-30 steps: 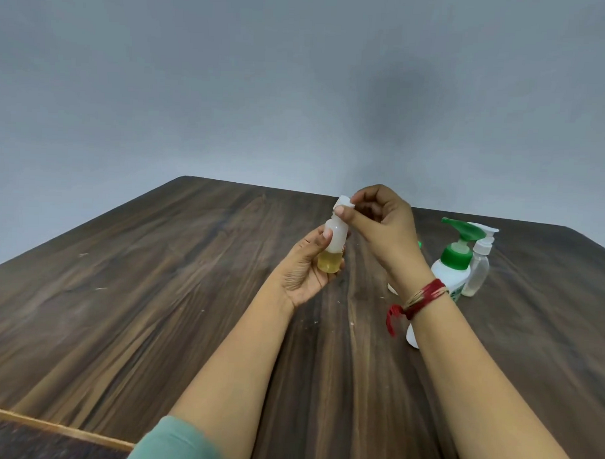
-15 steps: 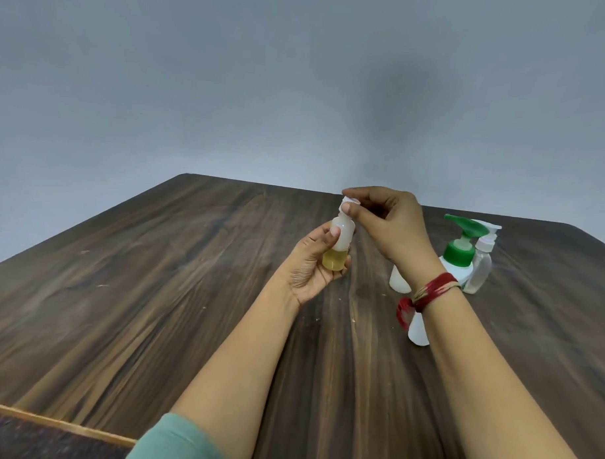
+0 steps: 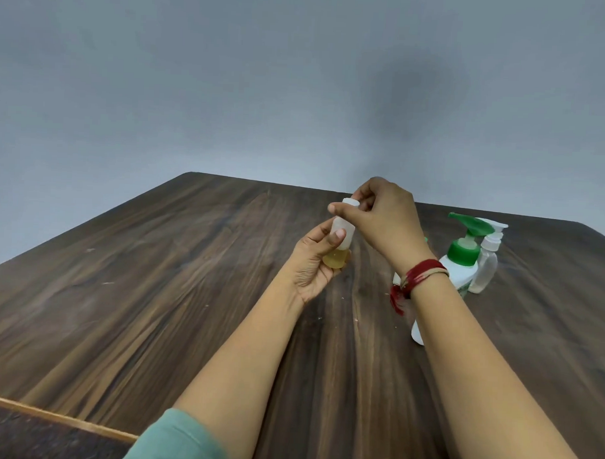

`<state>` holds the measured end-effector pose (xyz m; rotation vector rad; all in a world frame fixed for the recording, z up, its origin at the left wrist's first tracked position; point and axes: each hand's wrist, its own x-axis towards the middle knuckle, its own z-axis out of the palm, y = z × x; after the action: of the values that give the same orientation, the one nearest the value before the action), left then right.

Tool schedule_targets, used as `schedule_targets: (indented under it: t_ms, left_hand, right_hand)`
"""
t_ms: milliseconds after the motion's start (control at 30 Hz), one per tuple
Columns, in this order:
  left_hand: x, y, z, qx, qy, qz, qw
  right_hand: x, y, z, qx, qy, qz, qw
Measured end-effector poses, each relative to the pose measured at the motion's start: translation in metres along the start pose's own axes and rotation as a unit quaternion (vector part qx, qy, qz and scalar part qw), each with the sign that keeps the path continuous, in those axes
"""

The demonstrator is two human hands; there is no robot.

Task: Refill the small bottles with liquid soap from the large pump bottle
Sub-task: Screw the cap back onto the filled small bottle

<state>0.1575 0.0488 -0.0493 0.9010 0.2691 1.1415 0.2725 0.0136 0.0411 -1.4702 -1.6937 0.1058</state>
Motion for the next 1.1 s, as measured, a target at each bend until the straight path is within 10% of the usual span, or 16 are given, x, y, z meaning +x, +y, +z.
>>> schedule_targets:
  t_ms: [200, 467, 800, 1100]
  left_hand:
    - [0.0, 0.004, 0.002, -0.041, -0.027, 0.005, 0.999]
    - [-0.002, 0.007, 0.001, -0.04, -0.028, 0.006, 0.999]
    - [-0.003, 0.005, 0.006, -0.03, -0.033, -0.005, 0.999]
    - [-0.002, 0.005, 0.001, -0.053, -0.017, -0.008, 0.998]
  right_hand:
    - [-0.001, -0.007, -0.005, -0.101, -0.022, 0.012, 0.995]
    - [0.003, -0.004, -0.021, 0.216, -0.198, -0.038, 0.955]
    - [0.002, -0.006, -0.008, -0.016, 0.011, -0.028, 0.999]
    - [-0.007, 0.013, 0.002, 0.208, -0.073, -0.068, 0.973]
